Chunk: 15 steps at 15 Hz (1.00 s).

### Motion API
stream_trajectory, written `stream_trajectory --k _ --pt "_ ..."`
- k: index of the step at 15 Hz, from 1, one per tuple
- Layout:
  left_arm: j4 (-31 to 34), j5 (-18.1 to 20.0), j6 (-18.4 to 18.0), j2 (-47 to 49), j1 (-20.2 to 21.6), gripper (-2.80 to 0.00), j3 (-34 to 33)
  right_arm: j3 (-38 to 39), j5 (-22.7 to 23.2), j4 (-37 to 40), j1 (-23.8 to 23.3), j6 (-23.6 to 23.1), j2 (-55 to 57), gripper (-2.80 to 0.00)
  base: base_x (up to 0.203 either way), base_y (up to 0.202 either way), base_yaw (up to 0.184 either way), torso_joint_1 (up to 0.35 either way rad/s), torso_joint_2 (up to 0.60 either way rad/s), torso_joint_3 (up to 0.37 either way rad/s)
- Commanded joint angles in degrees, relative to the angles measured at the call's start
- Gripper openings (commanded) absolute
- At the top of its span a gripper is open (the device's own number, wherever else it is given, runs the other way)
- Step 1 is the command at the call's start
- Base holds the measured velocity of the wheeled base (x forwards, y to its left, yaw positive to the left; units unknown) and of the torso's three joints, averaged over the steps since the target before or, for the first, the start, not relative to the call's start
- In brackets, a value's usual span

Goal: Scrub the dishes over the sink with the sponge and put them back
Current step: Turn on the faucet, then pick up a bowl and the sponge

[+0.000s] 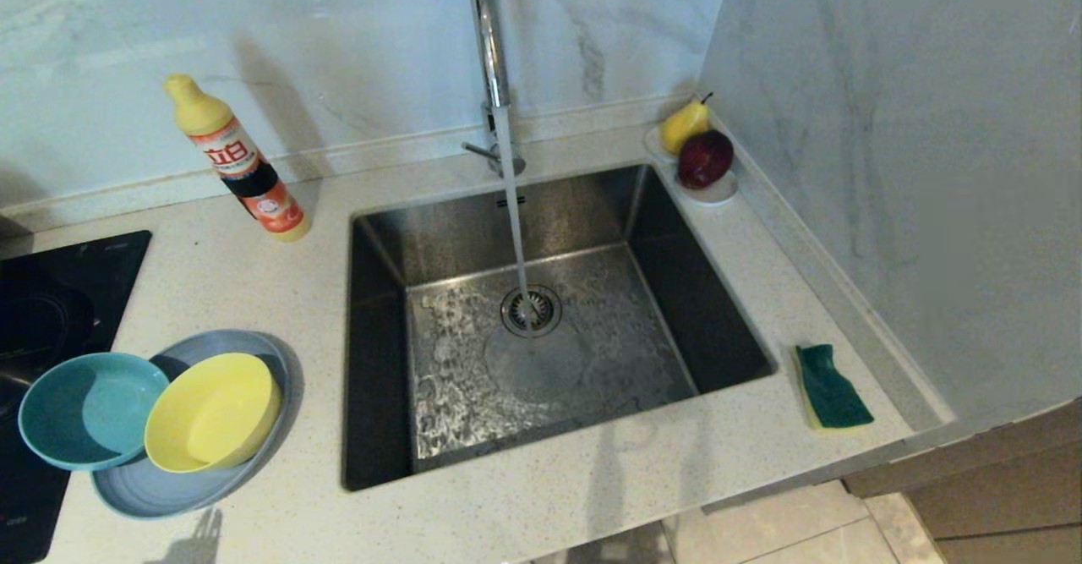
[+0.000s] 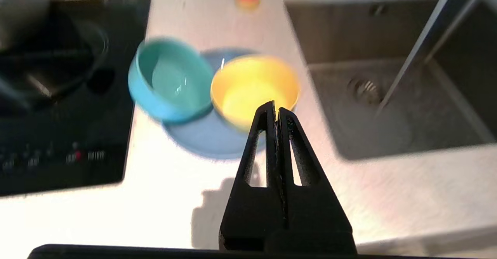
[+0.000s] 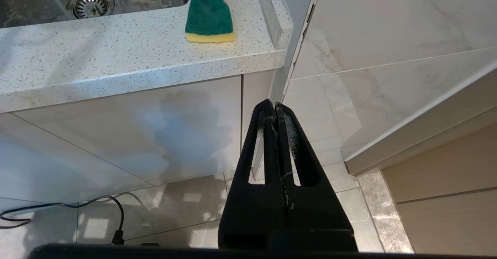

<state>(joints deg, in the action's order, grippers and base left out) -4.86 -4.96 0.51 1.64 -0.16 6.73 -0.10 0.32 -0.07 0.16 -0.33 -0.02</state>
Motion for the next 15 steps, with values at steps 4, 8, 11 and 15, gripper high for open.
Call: stream_trajectory --k 4,8,11,15 --pt "-1.14 3.91 -3.87 -1.73 -0.02 -2.8 -8.93 0.01 0.04 -0.01 0.02 -0.02 0.0 -2.8 0.0 0.0 0.0 0.0 0.0 0.0" --pt "0.46 4.35 -3.49 -1.73 -0.02 -2.8 -8.84 0.01 0.04 -0.01 0.02 -0.02 -0.06 -2.8 0.0 0.0 0.0 0.0 0.0 0.0" --pt "-0.83 4.35 -3.41 -1.73 -0.02 -2.8 -9.02 0.01 0.04 -0.01 0.02 -0.02 -0.06 -2.8 0.0 0.0 0.0 0.0 0.0 0.0" --pt "-1.12 4.35 -3.41 -1.73 -0.02 -2.8 -9.02 0.01 0.04 -0.01 0.02 -0.02 -0.06 -2.8 0.0 0.0 0.0 0.0 0.0 0.0"
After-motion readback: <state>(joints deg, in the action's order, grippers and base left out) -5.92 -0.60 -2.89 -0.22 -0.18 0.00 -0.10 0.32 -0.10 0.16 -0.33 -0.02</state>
